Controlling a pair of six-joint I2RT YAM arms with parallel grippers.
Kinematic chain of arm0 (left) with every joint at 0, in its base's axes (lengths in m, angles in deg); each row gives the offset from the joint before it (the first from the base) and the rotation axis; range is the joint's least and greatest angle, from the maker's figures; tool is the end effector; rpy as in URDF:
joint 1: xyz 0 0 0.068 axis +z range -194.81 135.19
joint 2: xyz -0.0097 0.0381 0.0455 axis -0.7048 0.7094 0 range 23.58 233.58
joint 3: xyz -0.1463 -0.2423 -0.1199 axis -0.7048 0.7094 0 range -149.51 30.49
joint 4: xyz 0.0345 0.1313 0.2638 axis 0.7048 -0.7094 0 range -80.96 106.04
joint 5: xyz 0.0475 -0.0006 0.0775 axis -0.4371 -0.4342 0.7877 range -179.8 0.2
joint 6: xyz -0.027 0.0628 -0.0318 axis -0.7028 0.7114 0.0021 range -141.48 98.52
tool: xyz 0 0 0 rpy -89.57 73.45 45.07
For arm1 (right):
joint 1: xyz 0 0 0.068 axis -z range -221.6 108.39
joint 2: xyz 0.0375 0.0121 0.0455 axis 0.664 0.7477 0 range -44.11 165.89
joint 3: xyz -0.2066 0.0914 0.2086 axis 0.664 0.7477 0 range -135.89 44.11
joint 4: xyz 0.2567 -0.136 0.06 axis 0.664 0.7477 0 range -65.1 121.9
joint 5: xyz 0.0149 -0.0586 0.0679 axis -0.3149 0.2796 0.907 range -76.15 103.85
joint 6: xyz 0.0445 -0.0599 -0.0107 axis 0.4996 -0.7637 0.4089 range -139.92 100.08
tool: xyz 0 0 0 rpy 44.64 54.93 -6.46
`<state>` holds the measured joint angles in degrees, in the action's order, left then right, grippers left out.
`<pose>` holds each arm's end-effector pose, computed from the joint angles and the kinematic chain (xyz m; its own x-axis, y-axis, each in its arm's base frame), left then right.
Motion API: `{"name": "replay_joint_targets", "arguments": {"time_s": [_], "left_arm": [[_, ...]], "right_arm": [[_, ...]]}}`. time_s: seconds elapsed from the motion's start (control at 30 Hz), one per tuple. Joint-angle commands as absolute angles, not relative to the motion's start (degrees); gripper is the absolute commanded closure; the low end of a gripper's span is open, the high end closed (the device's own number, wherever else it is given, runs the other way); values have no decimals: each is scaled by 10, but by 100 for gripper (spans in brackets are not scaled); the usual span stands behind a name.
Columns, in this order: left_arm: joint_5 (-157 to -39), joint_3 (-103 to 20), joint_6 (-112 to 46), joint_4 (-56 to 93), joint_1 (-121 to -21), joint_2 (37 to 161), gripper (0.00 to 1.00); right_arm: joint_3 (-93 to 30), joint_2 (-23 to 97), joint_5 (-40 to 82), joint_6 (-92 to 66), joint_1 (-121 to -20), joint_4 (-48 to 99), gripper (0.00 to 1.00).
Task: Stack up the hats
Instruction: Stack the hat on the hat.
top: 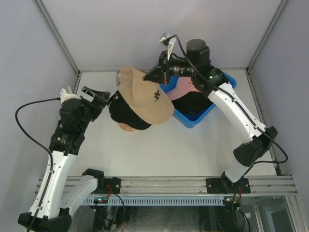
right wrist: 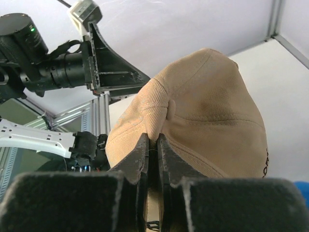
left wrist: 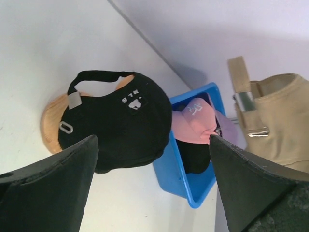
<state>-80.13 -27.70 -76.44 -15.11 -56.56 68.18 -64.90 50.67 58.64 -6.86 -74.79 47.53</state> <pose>0.1952 -0.0296 0.4073 -0.2055 -0.7817 -0.5889 -0.2167 0.6231 -0.7515 0.3284 0.2682 0.5223 -0.3386 -0.0299 -0.9405 -0.9190 0.2250 0.3237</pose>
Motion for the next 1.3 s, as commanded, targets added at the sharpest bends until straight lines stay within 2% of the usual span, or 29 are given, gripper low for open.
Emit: {"name": "replay_joint_targets", "arguments": {"time_s": [0.0, 0.47, 0.83, 1.27], "left_arm": [[-863, -275, -781, -84, -547, 671, 0], [-893, -202, -819, -34, -513, 686, 0], [-875, -164, -841, -13, -492, 717, 0], [-832, -112, -877, 31, -489, 717, 7]], "right_arm": [[-676, 525, 615, -59, -773, 417, 100], [-702, 611, 655, -50, -800, 383, 100], [-741, 666, 682, -78, -797, 419, 100], [-772, 726, 722, -97, -773, 456, 100]]}}
